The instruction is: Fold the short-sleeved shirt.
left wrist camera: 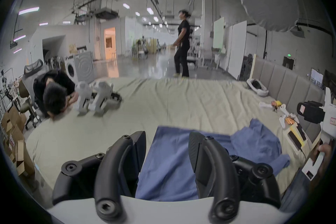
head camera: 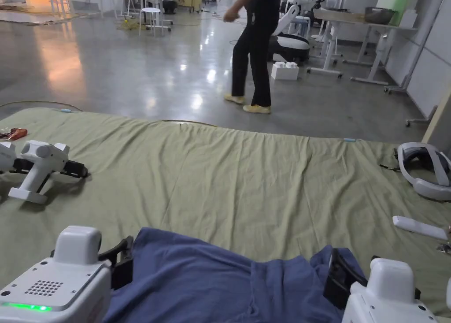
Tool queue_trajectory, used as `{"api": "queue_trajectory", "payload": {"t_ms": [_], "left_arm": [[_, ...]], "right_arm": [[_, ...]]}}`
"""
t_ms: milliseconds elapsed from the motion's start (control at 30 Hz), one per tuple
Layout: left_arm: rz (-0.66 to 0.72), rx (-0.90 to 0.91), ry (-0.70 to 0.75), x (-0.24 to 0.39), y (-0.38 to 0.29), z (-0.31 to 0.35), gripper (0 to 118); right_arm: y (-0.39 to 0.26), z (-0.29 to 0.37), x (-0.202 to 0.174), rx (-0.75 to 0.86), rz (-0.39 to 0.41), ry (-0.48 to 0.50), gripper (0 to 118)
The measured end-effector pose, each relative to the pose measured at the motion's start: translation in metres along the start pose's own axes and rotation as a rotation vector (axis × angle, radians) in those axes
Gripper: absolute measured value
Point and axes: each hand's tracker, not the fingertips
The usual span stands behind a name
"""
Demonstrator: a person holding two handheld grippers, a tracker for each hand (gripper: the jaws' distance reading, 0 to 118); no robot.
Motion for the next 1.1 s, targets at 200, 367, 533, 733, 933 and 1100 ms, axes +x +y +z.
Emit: {"api": "queue_trajectory", "payload": {"t_ms": [200,367,533,733,933,1100], "left_arm": [[-0.013,0.124,0.014,0.016,0.009,0.006,26],[-0.015,0.150,0.006,0.017,0.003,0.007,2],[-0.002,0.093,-0.009,0.014,-0.009,0.001,2],[0.033,-0.098,-0.030,-0.016,-0.028,-0.031,2],[0.049,-0.301,-0.052,-0.048,-0.034,-0.108,2],[0.082,-0.464,-0.071,-0.064,-0.022,-0.191,2]], "right_arm": [[0.014,0.003,-0.021,0.079,-0.005,0.013,15],[0.017,0.008,-0.025,0.114,-0.005,0.039,8],[0.014,0.008,-0.032,0.113,0.064,0.048,7],[-0.001,-0.003,-0.027,0.045,0.071,0.051,7],[-0.015,-0.019,-0.018,-0.025,0.072,0.040,7],[-0.024,-0.036,-0.007,-0.083,0.083,0.020,7]]}}
